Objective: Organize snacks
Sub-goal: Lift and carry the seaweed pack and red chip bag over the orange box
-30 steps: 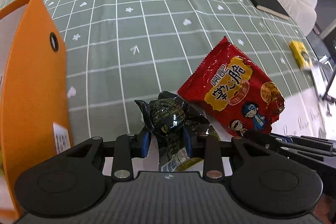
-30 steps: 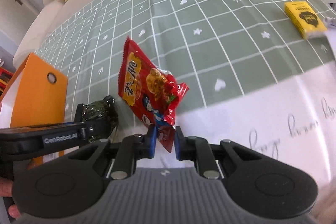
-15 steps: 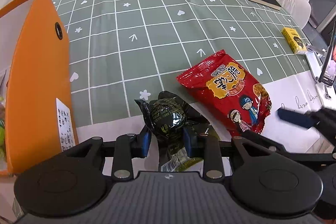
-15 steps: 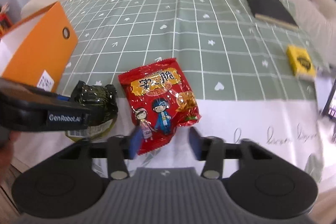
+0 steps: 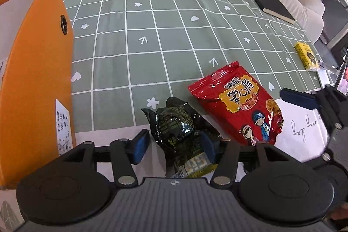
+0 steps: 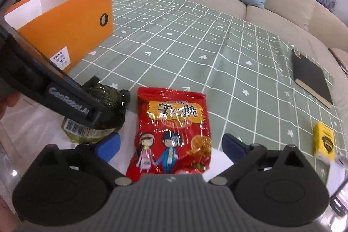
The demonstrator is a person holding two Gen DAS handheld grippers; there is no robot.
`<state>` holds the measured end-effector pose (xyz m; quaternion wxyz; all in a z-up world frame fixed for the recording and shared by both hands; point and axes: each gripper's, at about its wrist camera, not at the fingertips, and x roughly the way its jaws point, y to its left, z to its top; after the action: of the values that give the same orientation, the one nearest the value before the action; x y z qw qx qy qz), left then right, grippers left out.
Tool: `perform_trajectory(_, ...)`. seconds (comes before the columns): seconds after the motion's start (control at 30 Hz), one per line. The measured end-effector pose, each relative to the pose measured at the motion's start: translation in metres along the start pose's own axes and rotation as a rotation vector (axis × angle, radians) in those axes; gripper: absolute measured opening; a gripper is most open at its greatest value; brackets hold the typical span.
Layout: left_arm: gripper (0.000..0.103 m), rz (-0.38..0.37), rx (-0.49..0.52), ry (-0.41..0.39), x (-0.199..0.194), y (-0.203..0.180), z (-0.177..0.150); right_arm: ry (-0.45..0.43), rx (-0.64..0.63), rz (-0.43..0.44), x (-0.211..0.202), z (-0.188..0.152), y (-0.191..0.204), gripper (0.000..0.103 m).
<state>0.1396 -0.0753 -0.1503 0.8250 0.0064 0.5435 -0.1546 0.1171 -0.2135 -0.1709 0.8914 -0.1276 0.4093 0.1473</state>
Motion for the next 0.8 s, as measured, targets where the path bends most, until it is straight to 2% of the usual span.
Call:
perform_trajectory(0.2, 0.067, 0.000, -0.015, -0.037, 0.001, -0.001, 0.002, 0.008, 0.126, 0.039, 0.014, 0.004, -0.019, 0.096)
perform_trajectory(0.27, 0.067, -0.013, -0.029, -0.052, 0.002, 0.000, 0.002, 0.004, 0.165, 0.053, 0.017, 0.004, -0.022, 0.093)
perform_trajectory(0.33, 0.060, -0.026, -0.025, -0.055, 0.003, -0.001, 0.002, 0.006, 0.186, 0.063, 0.019, 0.004, -0.021, 0.085)
perform_trajectory(0.37, 0.049, -0.022, -0.016, -0.060, 0.003, -0.003, 0.002, 0.012, 0.192, 0.072, 0.021, 0.004, -0.021, 0.083)
perform_trajectory(0.4, 0.047, -0.023, -0.005, -0.063, 0.003, -0.004, 0.002, 0.015, 0.199, 0.079, 0.023, 0.003, -0.020, 0.082)
perform_trajectory(0.47, 0.046, -0.026, 0.009, -0.067, 0.003, -0.005, 0.001, 0.019, 0.208, 0.090, 0.023, 0.003, -0.019, 0.075)
perform_trajectory(0.8, 0.045, -0.049, 0.035, -0.094, -0.007, -0.005, 0.003, 0.024, 0.247, 0.077, 0.017, 0.001, -0.020, 0.068)
